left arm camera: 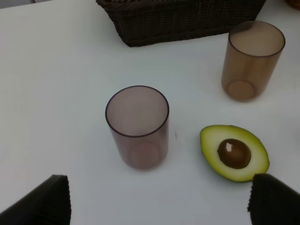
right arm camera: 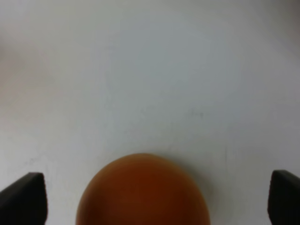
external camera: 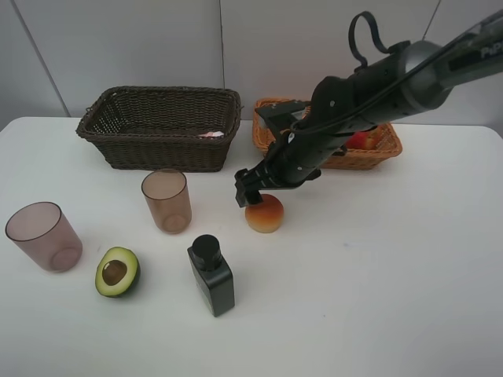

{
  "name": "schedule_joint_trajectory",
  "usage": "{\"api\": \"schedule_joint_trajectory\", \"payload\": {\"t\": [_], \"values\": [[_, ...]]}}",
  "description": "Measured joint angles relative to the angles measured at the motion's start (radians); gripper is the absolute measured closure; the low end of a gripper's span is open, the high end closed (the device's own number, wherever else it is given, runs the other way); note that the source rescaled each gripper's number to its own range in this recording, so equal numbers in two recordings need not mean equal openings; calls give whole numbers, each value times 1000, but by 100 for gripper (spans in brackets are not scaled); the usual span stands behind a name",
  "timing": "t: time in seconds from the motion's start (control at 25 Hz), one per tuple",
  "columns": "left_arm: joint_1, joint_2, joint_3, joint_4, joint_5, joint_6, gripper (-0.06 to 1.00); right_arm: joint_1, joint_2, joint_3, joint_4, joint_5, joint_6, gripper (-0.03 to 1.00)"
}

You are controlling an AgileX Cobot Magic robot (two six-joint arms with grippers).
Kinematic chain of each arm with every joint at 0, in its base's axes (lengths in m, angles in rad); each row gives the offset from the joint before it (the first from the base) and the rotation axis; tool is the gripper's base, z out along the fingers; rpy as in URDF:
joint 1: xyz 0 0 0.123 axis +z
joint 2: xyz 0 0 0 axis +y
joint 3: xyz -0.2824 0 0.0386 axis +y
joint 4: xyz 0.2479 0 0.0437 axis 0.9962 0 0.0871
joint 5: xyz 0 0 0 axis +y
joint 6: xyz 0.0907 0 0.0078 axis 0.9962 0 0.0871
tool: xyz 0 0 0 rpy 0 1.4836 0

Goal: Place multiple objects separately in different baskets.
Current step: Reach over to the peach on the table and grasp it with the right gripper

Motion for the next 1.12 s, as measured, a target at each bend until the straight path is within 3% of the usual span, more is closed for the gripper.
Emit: {"api": "schedule_joint_trajectory", "payload": {"t": [1.0,1.12], "values": [[0,0,0,0,0,0,-6,0,80,0,1,-3,-1,-2],[0,0,0,0,0,0,-6,0,80,0,1,6,-1,5]]}}
